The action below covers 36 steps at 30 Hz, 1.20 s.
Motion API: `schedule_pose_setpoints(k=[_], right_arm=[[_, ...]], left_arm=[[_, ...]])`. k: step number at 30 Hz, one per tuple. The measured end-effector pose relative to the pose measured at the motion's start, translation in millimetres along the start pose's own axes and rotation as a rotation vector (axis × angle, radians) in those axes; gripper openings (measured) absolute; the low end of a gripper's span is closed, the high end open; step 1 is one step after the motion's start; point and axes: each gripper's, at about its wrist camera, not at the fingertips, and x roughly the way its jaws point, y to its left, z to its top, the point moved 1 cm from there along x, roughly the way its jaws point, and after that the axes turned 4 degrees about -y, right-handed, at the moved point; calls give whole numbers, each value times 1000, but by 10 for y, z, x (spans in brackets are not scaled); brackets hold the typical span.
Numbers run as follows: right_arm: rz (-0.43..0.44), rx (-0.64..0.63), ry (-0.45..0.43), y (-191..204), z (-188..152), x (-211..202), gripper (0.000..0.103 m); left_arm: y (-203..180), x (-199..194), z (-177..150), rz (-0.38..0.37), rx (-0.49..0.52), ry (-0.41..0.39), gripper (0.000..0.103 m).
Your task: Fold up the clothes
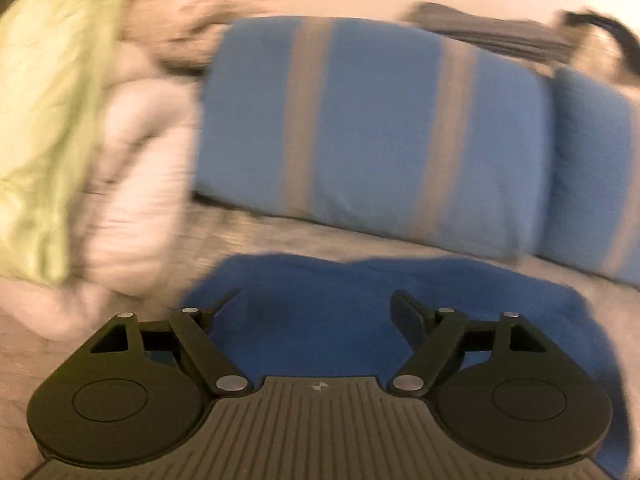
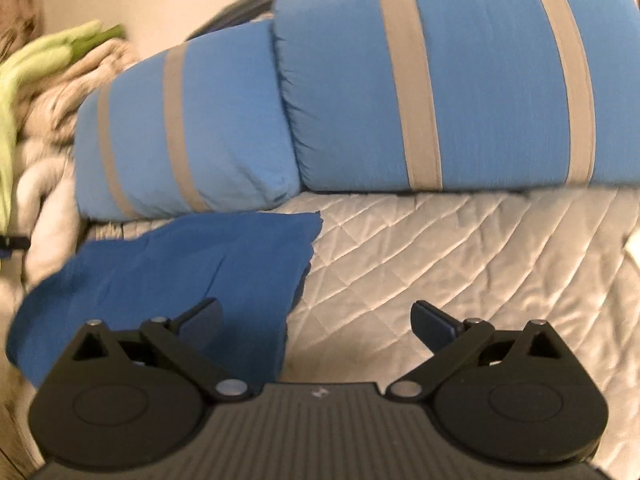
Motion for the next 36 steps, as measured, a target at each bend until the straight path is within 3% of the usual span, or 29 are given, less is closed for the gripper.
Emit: schedule_pose_setpoints(k=[4,8,10,16,22,30,36], right_arm=[[4,-37,-5,-40,-27,-148,103],[27,-76,20,-181,-42,-300,103],[11,-77,28,-290,-62,-369,103],[-62,-80,76,-575,-245,-486,103],[-141,-138,112,-653,-519,-512,103],[-151,-198,123,-573,-645,-425,103],[-219,-272,162,-540,-754,-267,103]], left_arm=[[-589,-234,-210,-94,75,1,81],[-1055,-438,-445,-294,80,20,82],[-1242,-481,-532,-320,76,28,82],[-1793,-658,-912,-317,75,-7,82],[-2287,-719,-1432,-291,157,-29,83],[-2451,-496,-1967,-235,198,85,82],[-2327,-244,-2067,-188,150,186,86]])
